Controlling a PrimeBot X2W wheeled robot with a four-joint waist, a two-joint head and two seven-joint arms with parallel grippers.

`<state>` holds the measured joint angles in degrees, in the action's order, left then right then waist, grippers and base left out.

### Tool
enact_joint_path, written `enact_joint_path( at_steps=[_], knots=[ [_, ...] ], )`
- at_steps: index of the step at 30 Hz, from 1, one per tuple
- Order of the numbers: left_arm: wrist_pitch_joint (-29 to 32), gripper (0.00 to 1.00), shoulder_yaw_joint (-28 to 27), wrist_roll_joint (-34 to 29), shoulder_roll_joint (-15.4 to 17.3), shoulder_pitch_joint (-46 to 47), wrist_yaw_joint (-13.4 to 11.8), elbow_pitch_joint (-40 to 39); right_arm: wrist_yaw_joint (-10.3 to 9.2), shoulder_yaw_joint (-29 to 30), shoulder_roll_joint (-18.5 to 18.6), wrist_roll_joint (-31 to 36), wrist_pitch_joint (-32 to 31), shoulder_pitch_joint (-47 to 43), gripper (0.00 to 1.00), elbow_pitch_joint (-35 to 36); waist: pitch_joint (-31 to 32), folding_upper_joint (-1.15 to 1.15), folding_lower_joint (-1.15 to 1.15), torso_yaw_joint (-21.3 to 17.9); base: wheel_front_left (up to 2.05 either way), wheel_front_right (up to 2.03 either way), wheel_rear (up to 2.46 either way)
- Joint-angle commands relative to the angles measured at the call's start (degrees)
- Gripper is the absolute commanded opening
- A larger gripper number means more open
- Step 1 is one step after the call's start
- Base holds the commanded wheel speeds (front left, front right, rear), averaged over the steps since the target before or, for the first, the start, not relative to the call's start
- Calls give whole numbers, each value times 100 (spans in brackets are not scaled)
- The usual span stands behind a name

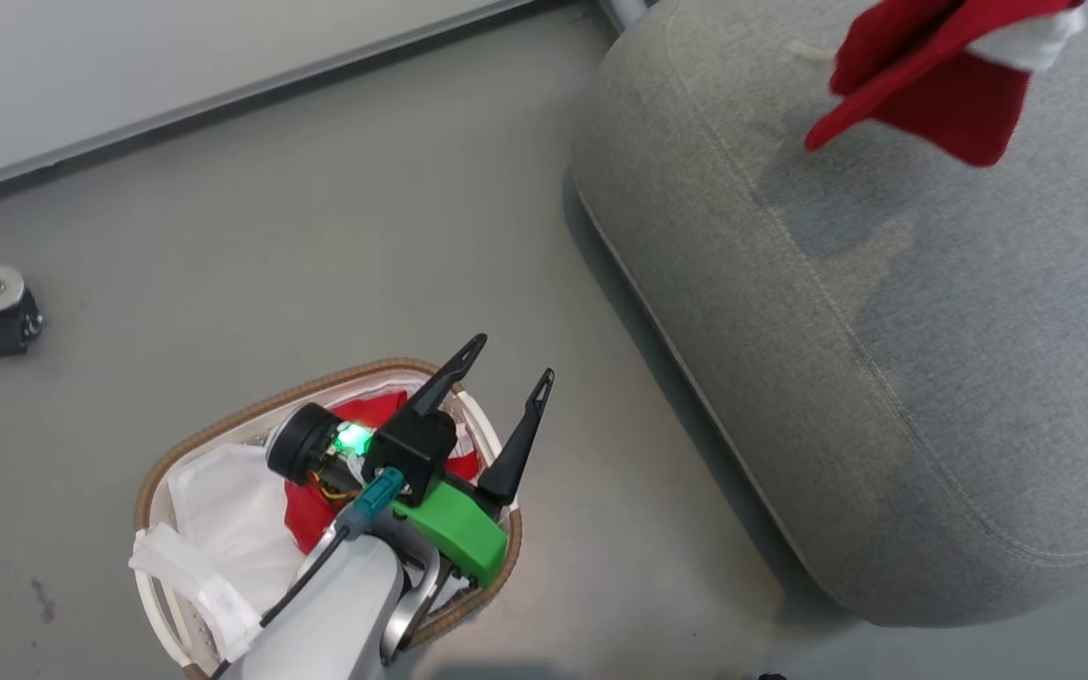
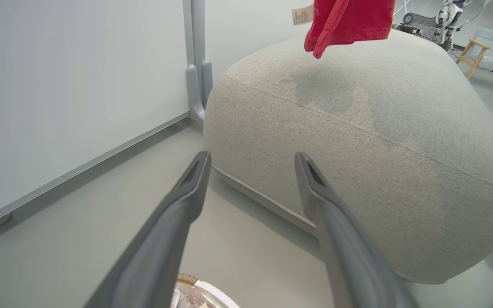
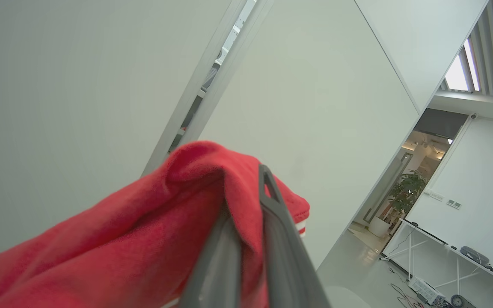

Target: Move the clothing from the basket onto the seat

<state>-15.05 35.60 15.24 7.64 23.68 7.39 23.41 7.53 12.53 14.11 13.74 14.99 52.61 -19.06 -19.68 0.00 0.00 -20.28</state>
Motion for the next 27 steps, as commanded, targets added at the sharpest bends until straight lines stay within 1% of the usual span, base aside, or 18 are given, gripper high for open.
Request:
enact_joint_path(
  at_steps=[1,4,7,11,13,19,23,24,27],
  knots=[
    [-19,100,-32,-44,64,148,17,-31,-8,88,149,69,29,258,0,-128,-556,0,0,400,0,0,0],
    [-19,100,-70,-118,138,271,17,-65,-8,372,485,134,29,772,0,-508,-831,0,0,519,0,0,0],
    [-19,100,-79,-178,166,393,18,-115,-8,664,741,256,29,1123,0,-789,-1076,0,0,639,0,0,0],
    [-13,100,-54,-250,188,536,17,-177,-8,816,975,528,23,1275,0,-1129,-1394,0,0,798,0,0,0],
    [-13,100,-79,-292,218,593,5,-188,-8,933,1015,599,22,1297,0,-1241,-1527,0,0,835,0,0,0],
    [-13,100,-95,-381,296,697,-33,-200,-8,1448,764,831,18,924,0,-1570,-1803,0,0,861,0,0,0],
    [-13,100,-96,-396,334,744,-53,-214,-8,1802,499,982,18,626,0,-1694,-1904,0,0,843,0,0,0],
    [-13,100,-96,-398,338,755,-64,-204,-8,1893,343,1085,17,399,0,-1801,-1919,0,0,829,0,0,0],
    [-13,100,-85,-382,314,773,-68,-179,-8,2002,247,1217,18,213,0,-1871,-1908,0,0,815,0,0,0]
  ],
)
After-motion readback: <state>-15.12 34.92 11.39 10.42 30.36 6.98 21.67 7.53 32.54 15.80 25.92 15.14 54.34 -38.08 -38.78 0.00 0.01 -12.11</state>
